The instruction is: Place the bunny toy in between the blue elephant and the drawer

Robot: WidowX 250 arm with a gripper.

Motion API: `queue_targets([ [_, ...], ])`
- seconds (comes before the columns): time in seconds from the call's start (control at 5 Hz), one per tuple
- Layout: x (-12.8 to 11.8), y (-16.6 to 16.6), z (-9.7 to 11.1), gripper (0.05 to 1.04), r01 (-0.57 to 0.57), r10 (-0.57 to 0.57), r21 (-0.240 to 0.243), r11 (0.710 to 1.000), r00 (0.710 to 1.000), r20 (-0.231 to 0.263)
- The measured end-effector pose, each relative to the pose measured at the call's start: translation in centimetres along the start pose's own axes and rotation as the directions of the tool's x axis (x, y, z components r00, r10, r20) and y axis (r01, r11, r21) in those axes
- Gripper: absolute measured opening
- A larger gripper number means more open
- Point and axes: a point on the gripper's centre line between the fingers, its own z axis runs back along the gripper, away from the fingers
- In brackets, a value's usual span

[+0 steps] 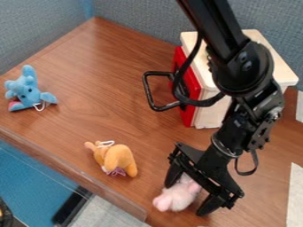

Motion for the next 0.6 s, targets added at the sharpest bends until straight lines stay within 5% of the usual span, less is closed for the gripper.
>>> queue_targets([
  [0.2,0.2,-0.3,0.1,0.656,0.008,-0.008,-0.022,1.000,1.000,0.010],
  [0.4,1.0,-0.2,3.8,0.424,0.052,-0.046,-0.049,0.997,0.993,0.105],
  [0.6,2.1,3.7,9.1,0.349,0.000,0.027,-0.118,0.993,0.974,0.227],
])
